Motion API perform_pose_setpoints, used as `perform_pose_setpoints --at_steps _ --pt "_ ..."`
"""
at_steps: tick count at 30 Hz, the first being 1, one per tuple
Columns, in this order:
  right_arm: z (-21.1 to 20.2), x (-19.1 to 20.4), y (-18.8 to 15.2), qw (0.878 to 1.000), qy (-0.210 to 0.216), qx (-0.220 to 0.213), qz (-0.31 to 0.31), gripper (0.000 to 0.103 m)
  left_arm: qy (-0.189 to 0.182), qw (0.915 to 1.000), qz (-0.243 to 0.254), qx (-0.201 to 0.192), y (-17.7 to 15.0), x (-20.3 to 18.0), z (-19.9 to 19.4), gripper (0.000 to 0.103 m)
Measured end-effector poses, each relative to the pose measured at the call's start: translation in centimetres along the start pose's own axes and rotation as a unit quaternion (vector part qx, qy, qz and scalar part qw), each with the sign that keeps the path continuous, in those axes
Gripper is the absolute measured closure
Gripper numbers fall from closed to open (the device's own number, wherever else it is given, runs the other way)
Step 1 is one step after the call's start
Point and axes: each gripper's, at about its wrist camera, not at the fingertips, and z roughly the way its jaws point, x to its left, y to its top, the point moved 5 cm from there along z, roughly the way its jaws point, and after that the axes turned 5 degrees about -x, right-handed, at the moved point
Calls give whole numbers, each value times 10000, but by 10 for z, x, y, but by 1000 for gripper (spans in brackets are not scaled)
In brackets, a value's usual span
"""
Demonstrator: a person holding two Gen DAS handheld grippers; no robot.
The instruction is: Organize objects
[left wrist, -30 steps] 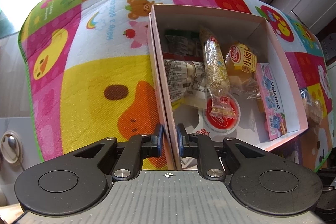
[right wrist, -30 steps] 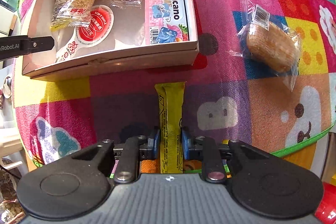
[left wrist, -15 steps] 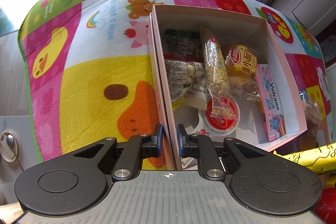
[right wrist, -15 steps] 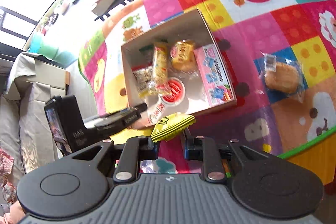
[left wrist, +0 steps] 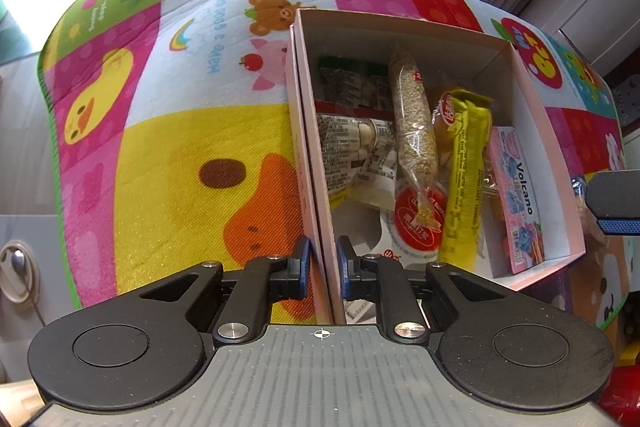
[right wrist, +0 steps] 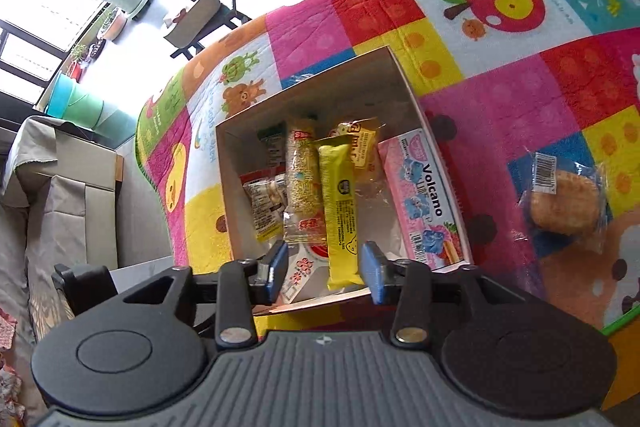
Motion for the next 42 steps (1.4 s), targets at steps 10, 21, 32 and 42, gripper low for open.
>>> perform_pose_setpoints --at_steps 10,21,32,42 --pt "-2 -57 -14 9899 -1321 -52 -505 29 104 9999 60 20 -1 -2 2 88" --pt "11 -141 6 9687 -2368 -192 -716 11 381 9992 101 86 -1 -7 5 90" --pt "12 -218 56 9419 -3220 -759 -572 15 672 9976 -3 146 1 -10 10 91" --pt "45 -230 49 9494 -2990 -157 -945 28 821 9965 -99 142 1 -12 13 91"
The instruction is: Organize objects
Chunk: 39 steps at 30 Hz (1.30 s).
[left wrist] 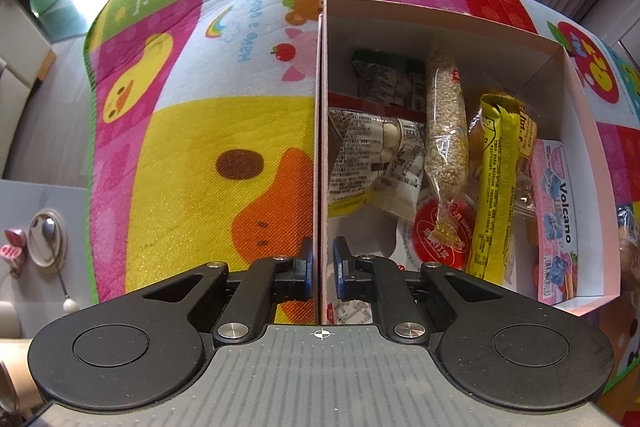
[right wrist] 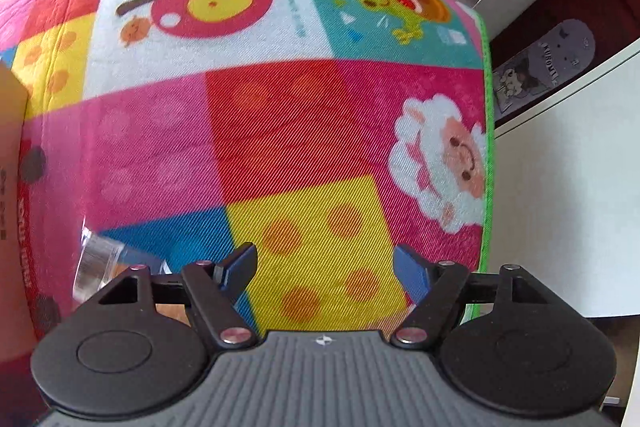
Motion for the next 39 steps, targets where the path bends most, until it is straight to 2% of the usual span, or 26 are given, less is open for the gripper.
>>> perform_pose_setpoints --at_steps 1,3,5,9,12,14,15,16,18,19,21,22,24,29,31,32,33,34,35,37,39 --pt "-3 4 -9 9998 170 97 -36 28 11 10000 -9 -2 0 0 0 91" --pt "-11 11 -25 9958 838 371 -13 28 30 10000 -27 0 0 0 1 91" --pt "-23 16 -34 9909 1253 479 85 26 29 10000 -1 2 1 -1 1 91" --pt "-49 22 -35 9900 1403 104 -133 25 18 10000 49 -4 1 -2 1 91" --pt "-68 37 -31 9849 1405 -459 -897 23 -1 9999 116 -12 0 -2 2 91" --pt "-78 50 -29 9754 1316 -763 -1597 22 -26 9999 148 -18 0 -2 1 91" --pt "-80 54 -29 9706 1219 -867 -1886 22 -42 9999 158 -20 0 -2 1 91" --pt "-79 57 -27 9662 968 -945 -2194 18 -62 9998 169 -26 0 -2 1 91" --pt "-75 57 -26 9620 500 -1023 -2480 17 -98 9997 213 -41 -1 -2 0 91" --pt "-72 53 -24 9632 532 -989 -2444 17 -115 9997 231 -47 -1 -1 -1 91" --pt "-77 52 -24 9642 994 -868 -2299 17 -143 9995 256 -68 -2 -1 -2 91" --pt "-80 56 -26 9602 1210 -834 -2374 16 -150 9995 270 -83 -2 -1 -2 91" --pt "-84 73 -36 9448 1291 -912 -2869 12 -145 9994 300 -117 -3 -2 -2 91" --pt "-68 128 -69 8776 1378 -1189 -4435 11 -155 9993 306 -146 -4 -2 -4 91" --pt "-55 141 -74 8633 1325 -1171 -4727 12 -175 9990 371 -161 -4 -2 -6 91" --pt "-49 143 -72 8644 1342 -1097 -4719 12 -186 9989 400 -165 -5 -2 -7 91" --pt "-46 143 -68 8719 1424 -984 -4581 12 -200 9988 413 -170 -5 -2 -8 91" --pt "-43 139 -61 8846 1544 -833 -4321 13 -220 9987 417 -181 -5 -1 -9 91" --pt "-40 131 -50 9070 1622 -615 -3837 14 -231 9987 411 -187 -6 -1 -10 91" --pt "-29 110 -33 9441 1658 -144 -2845 16 -235 9988 396 -184 -7 0 -10 91" --pt "-19 86 -22 9678 1650 232 -1884 17 -258 9989 357 -172 -8 0 -9 91"
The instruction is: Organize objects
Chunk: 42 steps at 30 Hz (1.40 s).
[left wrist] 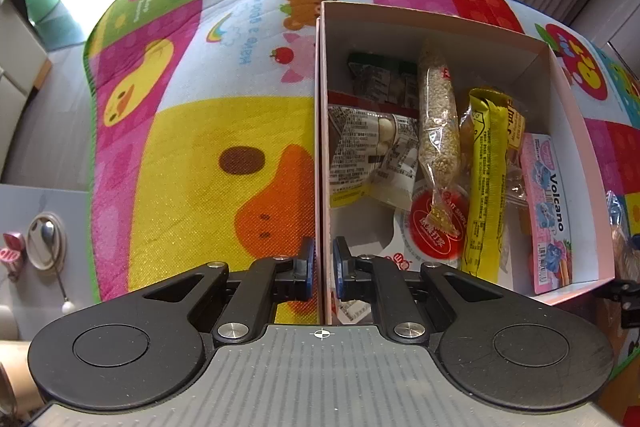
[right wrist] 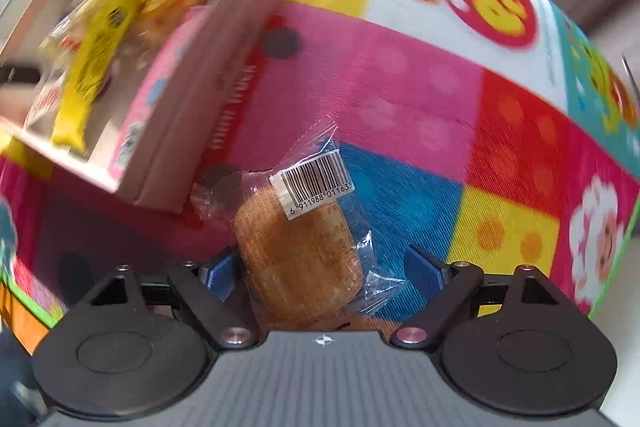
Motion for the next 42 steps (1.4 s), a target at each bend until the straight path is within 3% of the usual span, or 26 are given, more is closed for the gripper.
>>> perform_pose_setpoints --at_steps 2,4,8,15,20,26,29,31,34,37,42 --pt "-1 -19 -5 9971 177 75 731 17 25 10000 7 -20 -1 -1 0 91" --pt "-4 -21 -8 9964 186 3 826 16 24 10000 39 -27 -1 -2 -1 91" --pt "-3 -2 -5 9993 -114 -296 192 15 -17 9999 158 -3 -1 -2 -1 91" --pt "2 21 10 9965 -362 -659 -353 15 -56 9991 413 61 -2 -3 1 91" --pt "3 41 12 9835 -859 -916 -1306 11 -158 9981 593 68 -4 -3 2 91" --pt "8 55 23 9727 -926 -1122 -1807 6 -263 9972 702 37 -3 0 4 91" --pt "6 46 21 9871 -567 -919 -1185 21 -360 9965 748 42 -3 2 5 91" --pt "2 43 15 9936 -476 -734 -712 39 -428 9959 793 49 -3 3 5 91" --pt "-9 45 -1 9975 -474 -504 -152 44 -531 9952 817 79 -3 5 4 91" --pt "-26 62 -23 9976 -607 -303 -157 45 -604 9945 849 110 -3 6 4 90" --pt "-81 101 -50 9997 -97 -7 221 45 -644 9948 768 168 -1 7 4 90"
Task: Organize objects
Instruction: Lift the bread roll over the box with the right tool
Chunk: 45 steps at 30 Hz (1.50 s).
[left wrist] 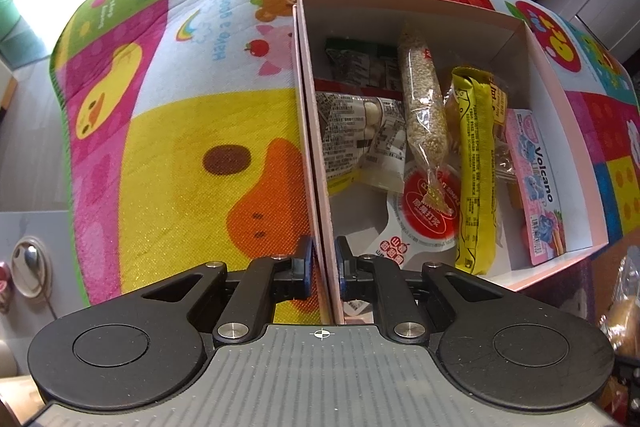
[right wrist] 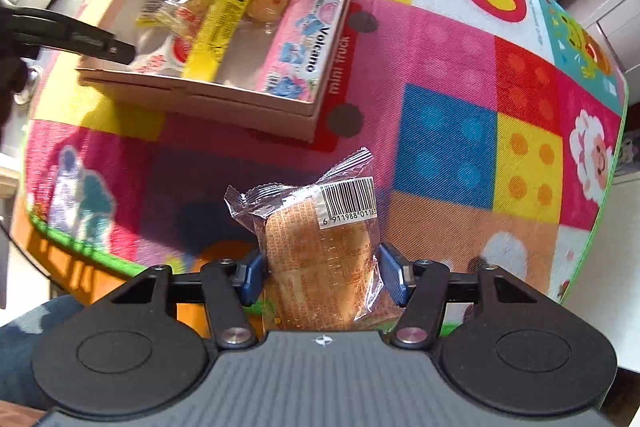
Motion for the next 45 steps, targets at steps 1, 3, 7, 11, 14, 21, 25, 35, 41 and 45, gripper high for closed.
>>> perform_pose_setpoints --at_steps 1,3,7,11,14,21,25,35,41,45 --pt "-11 5 0 9999 86 -8 108 45 -21 10000 -11 4 0 1 0 90" --pt "-35 12 6 9989 227 -112 394 45 -72 10000 -9 5 0 2 0 89" --pt "-76 14 42 9912 513 -693 1009 45 -129 9999 33 15 0 2 1 89" --pt "-88 8 85 9788 672 -1251 1476 45 -177 9998 80 8 0 3 1 88" --pt "-71 6 107 9738 616 -1259 1792 45 -201 9997 111 15 0 2 1 88" --pt "-38 2 123 9620 591 -1097 2428 45 -296 9994 155 60 1 3 2 87" --pt "-31 4 129 9609 516 -1180 2453 45 -327 9993 156 77 1 3 2 87" --pt "-11 8 135 9636 348 -1029 2444 45 -368 9990 239 96 1 3 3 87" --pt "-6 15 134 9665 393 -960 2349 44 -392 9987 305 101 0 2 3 87" --pt "-6 17 133 9671 440 -953 2316 42 -399 9986 330 102 0 1 3 86"
